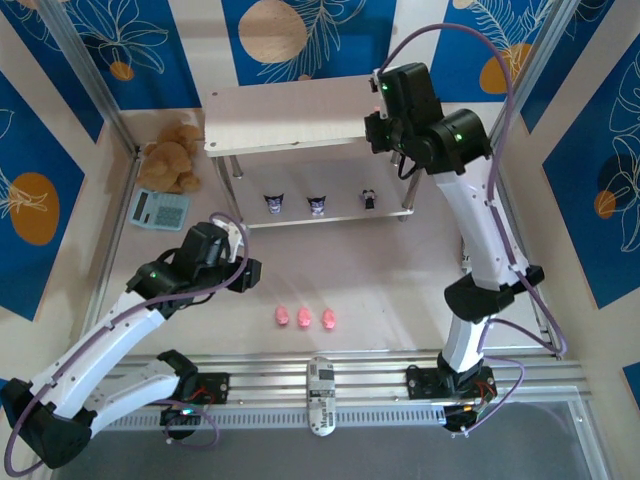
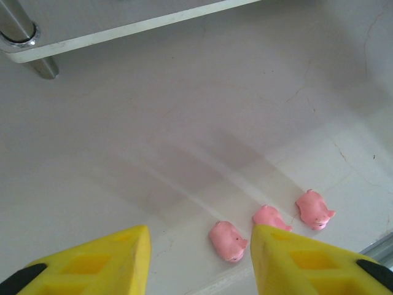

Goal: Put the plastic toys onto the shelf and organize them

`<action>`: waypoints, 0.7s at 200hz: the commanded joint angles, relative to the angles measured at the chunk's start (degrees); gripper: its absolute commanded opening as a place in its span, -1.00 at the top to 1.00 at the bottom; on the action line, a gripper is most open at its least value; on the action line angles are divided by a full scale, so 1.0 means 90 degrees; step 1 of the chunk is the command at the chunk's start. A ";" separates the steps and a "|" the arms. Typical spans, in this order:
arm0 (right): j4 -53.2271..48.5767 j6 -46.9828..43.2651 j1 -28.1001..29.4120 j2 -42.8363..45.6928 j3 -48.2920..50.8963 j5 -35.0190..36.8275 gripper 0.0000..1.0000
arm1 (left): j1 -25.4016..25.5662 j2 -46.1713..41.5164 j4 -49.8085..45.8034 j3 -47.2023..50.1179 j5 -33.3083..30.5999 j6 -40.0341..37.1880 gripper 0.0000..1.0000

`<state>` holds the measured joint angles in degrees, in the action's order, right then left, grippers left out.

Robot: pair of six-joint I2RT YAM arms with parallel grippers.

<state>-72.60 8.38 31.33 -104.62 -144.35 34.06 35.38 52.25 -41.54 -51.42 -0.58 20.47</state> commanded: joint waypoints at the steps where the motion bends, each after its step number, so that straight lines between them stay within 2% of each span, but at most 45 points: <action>1: 0.0098 -0.0245 -0.0138 -0.0183 -0.0334 -0.0362 0.59 | 0.0004 -0.0083 -0.0279 -0.0228 -0.0179 -0.0134 0.04; 83: 0.0158 -0.0247 -0.0482 -0.0876 -0.0869 -0.0810 0.59 | -0.0078 0.0051 -0.0306 -0.0309 -0.0122 -0.0224 0.04; 140: 0.0165 -0.0304 -0.0528 -0.1263 -0.1114 -0.0825 0.58 | -0.0195 0.0073 -0.0267 -0.0241 -0.0046 -0.0233 0.04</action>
<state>-71.35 6.83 26.85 -115.07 -152.40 27.99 34.50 53.01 -42.94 -52.31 -1.37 19.16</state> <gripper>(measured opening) 0.212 0.480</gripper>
